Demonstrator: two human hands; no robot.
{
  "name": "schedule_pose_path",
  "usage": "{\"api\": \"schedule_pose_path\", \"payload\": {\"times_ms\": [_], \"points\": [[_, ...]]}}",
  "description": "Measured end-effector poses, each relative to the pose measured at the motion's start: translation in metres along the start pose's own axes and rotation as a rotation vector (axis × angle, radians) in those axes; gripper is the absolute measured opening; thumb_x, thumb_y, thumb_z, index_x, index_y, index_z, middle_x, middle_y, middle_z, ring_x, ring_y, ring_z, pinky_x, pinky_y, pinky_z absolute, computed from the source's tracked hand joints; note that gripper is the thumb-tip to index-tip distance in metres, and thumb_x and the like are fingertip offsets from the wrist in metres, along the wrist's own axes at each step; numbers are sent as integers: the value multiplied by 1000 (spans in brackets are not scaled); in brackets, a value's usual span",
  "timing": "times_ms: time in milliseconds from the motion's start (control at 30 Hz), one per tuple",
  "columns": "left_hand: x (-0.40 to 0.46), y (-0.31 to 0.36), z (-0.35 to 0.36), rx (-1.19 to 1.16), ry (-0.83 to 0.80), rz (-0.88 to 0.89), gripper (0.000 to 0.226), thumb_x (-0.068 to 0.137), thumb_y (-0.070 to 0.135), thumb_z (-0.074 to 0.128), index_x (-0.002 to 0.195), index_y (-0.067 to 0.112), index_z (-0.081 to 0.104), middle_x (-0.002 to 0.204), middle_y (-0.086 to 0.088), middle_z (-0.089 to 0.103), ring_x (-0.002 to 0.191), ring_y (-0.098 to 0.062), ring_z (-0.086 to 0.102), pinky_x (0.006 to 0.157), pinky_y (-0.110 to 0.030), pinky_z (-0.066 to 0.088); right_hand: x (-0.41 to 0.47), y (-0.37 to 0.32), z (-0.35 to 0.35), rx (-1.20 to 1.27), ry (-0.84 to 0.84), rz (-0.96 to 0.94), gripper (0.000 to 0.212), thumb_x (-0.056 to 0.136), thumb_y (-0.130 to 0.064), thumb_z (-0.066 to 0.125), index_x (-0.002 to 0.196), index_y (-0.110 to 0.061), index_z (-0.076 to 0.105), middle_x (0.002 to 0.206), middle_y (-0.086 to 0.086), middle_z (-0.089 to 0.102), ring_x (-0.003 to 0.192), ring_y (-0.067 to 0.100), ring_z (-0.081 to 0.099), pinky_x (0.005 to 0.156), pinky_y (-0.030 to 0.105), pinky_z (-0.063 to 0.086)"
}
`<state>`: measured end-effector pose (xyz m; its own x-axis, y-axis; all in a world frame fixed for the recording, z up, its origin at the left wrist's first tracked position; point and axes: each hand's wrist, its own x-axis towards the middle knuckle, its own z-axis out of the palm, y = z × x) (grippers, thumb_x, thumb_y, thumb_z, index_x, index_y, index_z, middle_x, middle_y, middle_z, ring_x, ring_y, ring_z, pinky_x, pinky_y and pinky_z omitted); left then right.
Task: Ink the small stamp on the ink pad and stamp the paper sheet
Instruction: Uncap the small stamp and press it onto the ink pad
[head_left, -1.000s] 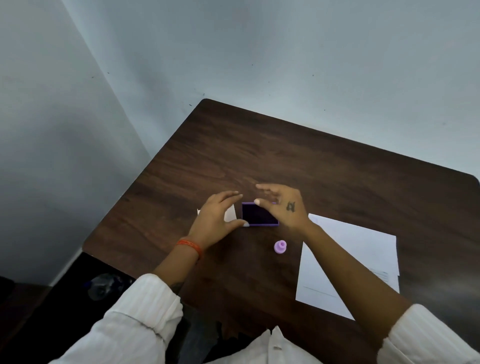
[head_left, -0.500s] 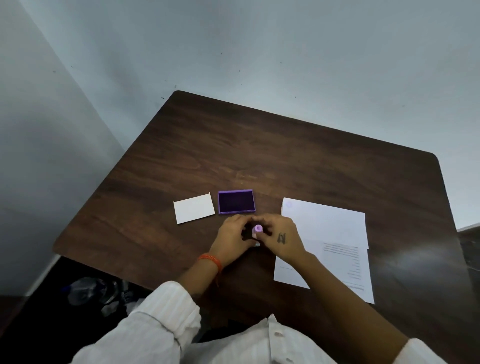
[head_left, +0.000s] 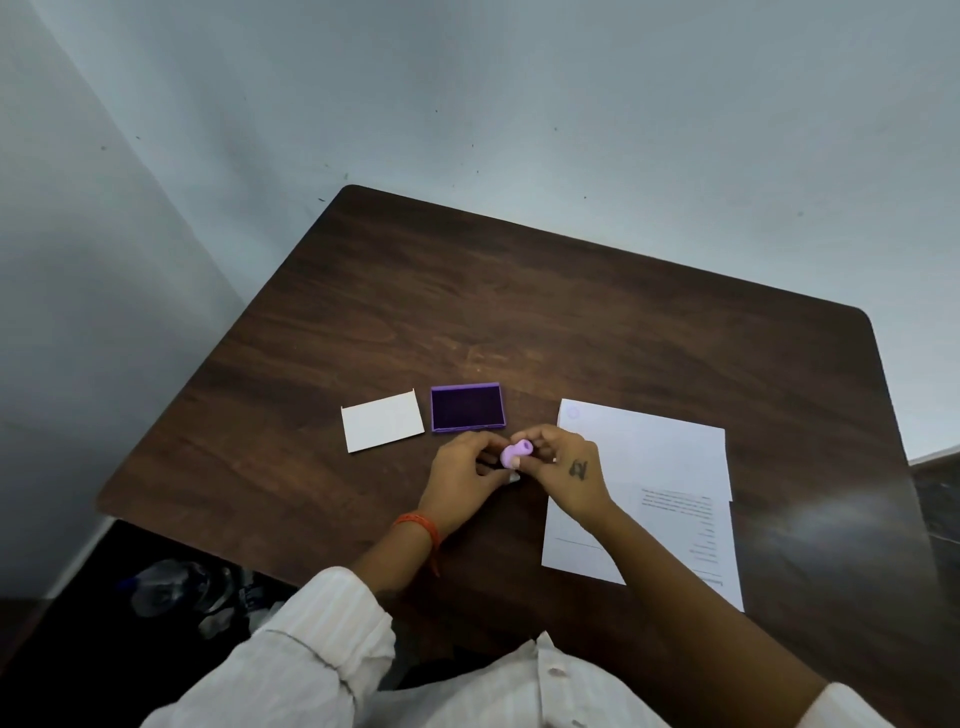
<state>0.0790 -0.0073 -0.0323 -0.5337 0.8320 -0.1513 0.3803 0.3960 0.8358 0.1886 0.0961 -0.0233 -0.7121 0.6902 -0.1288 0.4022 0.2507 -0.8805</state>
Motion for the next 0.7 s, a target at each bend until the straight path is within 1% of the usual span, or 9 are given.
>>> {"api": "schedule_pose_path", "payload": {"times_ms": [33,100,233,400,467,533,567,633,700], "points": [[-1,2,-1,-32,-5,6,34,73,14,74,106,17,64,107,-5,67,92,-11,61,80,-16,50,0,-1,-2,63,2,40,18,78,-12,71,95,-10,70,86,4,69,78,9,64,68,4,49],[-1,6,-3,-71,4,8,33,73,11,73,105,17,64,105,-4,69,91,-9,62,76,-10,48,0,-3,-5,165,-20,105,21,77,-12,72,99,-10,68,92,9,71,85,17,67,75,16,54],[-1,11,-3,-108,17,9,29,75,14,73,103,16,65,102,-5,70,91,-10,64,78,-12,48,-1,-3,-8,231,-19,166,22,77,-22,73,97,-14,67,95,10,71,88,20,68,79,29,58],[-2,17,0,-165,10,-22,29,74,18,74,102,16,67,101,-4,71,90,-11,65,81,-16,51,-1,-2,-11,219,40,175,18,80,-21,70,95,-12,70,88,5,70,85,18,67,71,17,56],[-1,18,0,-170,8,-32,29,73,18,74,101,16,67,100,-5,71,90,-11,65,82,-18,51,-1,-2,-12,186,57,172,19,78,-21,72,94,-12,70,87,5,70,83,15,66,71,20,55],[1,19,0,-162,10,-40,28,74,16,74,101,15,67,100,-5,72,87,-9,65,78,-13,50,-1,-2,-12,198,55,173,19,75,-22,74,92,-13,71,87,7,71,82,17,67,75,26,57],[1,19,0,-152,9,-44,28,74,15,74,101,14,67,100,-5,72,86,-8,65,75,-10,49,-1,-2,-12,200,48,168,20,75,-21,75,93,-13,71,88,7,71,82,16,67,74,23,56],[2,18,-2,-133,-2,-51,29,73,14,74,102,13,67,101,-5,72,83,-3,63,71,-5,48,-2,-3,-12,187,24,145,21,75,-18,74,95,-11,70,91,7,71,82,11,66,68,11,52],[1,17,-2,-134,-19,-59,31,72,13,75,102,13,67,101,-5,72,80,1,61,69,-2,47,-2,-4,-15,180,-19,132,22,76,-16,74,97,-11,70,96,9,72,86,13,66,67,8,50]]}}
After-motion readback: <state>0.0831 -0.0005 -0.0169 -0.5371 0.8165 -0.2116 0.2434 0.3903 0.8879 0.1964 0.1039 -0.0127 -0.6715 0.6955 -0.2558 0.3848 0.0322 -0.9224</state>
